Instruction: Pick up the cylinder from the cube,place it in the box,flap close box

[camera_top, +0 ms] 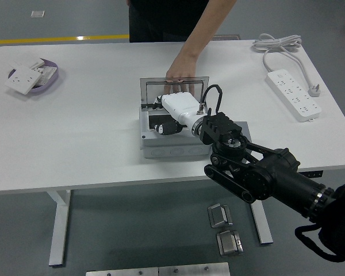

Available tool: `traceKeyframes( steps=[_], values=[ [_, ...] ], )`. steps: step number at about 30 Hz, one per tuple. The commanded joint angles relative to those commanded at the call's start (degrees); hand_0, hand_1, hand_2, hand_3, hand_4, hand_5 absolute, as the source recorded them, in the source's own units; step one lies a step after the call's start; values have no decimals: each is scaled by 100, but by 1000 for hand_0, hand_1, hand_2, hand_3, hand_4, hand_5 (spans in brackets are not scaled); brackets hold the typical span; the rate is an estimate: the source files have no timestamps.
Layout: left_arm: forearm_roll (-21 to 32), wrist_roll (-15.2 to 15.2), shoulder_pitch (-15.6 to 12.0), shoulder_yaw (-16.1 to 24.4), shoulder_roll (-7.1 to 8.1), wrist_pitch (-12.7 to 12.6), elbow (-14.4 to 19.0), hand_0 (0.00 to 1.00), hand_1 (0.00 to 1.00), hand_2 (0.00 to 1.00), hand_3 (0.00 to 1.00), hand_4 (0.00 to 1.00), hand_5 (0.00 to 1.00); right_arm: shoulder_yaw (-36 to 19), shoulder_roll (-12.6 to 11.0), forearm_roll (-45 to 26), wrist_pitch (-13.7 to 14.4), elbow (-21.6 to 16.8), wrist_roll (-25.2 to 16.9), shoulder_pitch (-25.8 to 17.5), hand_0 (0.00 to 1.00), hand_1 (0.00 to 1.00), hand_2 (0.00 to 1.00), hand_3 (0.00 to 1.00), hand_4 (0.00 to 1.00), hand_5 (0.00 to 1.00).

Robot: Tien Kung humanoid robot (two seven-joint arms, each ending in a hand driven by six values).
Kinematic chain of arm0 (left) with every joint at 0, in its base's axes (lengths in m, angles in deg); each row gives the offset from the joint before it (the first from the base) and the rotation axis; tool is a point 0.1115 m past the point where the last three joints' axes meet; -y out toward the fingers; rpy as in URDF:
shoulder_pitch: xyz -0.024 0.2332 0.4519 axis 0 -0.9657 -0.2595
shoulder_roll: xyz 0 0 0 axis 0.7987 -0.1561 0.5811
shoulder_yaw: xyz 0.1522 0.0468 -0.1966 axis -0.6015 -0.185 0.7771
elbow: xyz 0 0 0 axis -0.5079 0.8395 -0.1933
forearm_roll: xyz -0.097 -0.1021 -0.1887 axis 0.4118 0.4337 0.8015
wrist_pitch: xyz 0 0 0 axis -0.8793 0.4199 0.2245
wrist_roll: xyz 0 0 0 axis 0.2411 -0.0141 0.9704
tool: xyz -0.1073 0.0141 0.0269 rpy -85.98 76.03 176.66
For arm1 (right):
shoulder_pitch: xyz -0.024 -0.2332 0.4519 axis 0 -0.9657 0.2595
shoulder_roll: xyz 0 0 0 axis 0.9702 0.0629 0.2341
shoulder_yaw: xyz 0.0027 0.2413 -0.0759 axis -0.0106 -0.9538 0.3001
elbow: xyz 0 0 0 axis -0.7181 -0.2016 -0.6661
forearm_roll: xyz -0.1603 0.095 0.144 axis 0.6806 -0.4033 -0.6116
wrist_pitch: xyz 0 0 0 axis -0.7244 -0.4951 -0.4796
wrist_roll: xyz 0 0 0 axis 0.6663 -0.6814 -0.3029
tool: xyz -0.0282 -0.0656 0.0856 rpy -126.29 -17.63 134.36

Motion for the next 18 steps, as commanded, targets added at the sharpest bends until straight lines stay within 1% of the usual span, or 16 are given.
traceKeyframes(
  steps=[3, 6, 8, 10, 11, 13, 16, 17, 18],
  values=[
    [9, -1, -17, 6, -9, -5, 0, 609, 629, 624, 663, 685, 305, 27, -245, -536, 9, -344, -93, -25, 812, 716, 710, 706, 723, 393],
    [10, -6, -34, 14, -15, -9, 0, 609, 629, 624, 664, 686, 304, -80, -506, -1062, -22, -727, -135, 21, 803, 710, 702, 705, 717, 390],
    [6, -7, -38, 19, -16, -9, 0, 609, 629, 624, 664, 686, 304, -193, -646, -1357, -45, -940, -145, 100, 803, 710, 702, 705, 717, 390],
    [3, -7, -36, 19, -13, -9, 0, 609, 629, 624, 664, 686, 304, -300, -740, -1601, -68, -1055, -168, 178, 803, 710, 702, 705, 717, 390],
    [0, -8, -32, 21, -11, -8, 0, 609, 629, 624, 663, 685, 305, -376, -794, -1749, -86, -1085, -190, 239, 779, 694, 695, 701, 711, 378],
    [-12, -11, -25, 27, -5, -8, 0, 609, 629, 624, 663, 685, 305, -487, -859, -1967, -112, -1077, -212, 342, 779, 694, 695, 701, 711, 378],
    [-20, -17, -17, 27, 2, -7, 0, 609, 629, 624, 663, 685, 305, -605, -904, -2179, -137, -938, -265, 499, 779, 694, 695, 701, 711, 378],
    [-23, -18, -15, 28, 4, -7, 0, 609, 629, 624, 664, 687, 307, -626, -911, -2238, -141, -880, -289, 543, 758, 684, 688, 696, 703, 367],
    [-23, -19, -13, 24, 7, -6, 0, 609, 629, 624, 664, 687, 307, -649, -912, -2306, -145, -776, -321, 603, 758, 684, 688, 696, 703, 367]
  ],
)
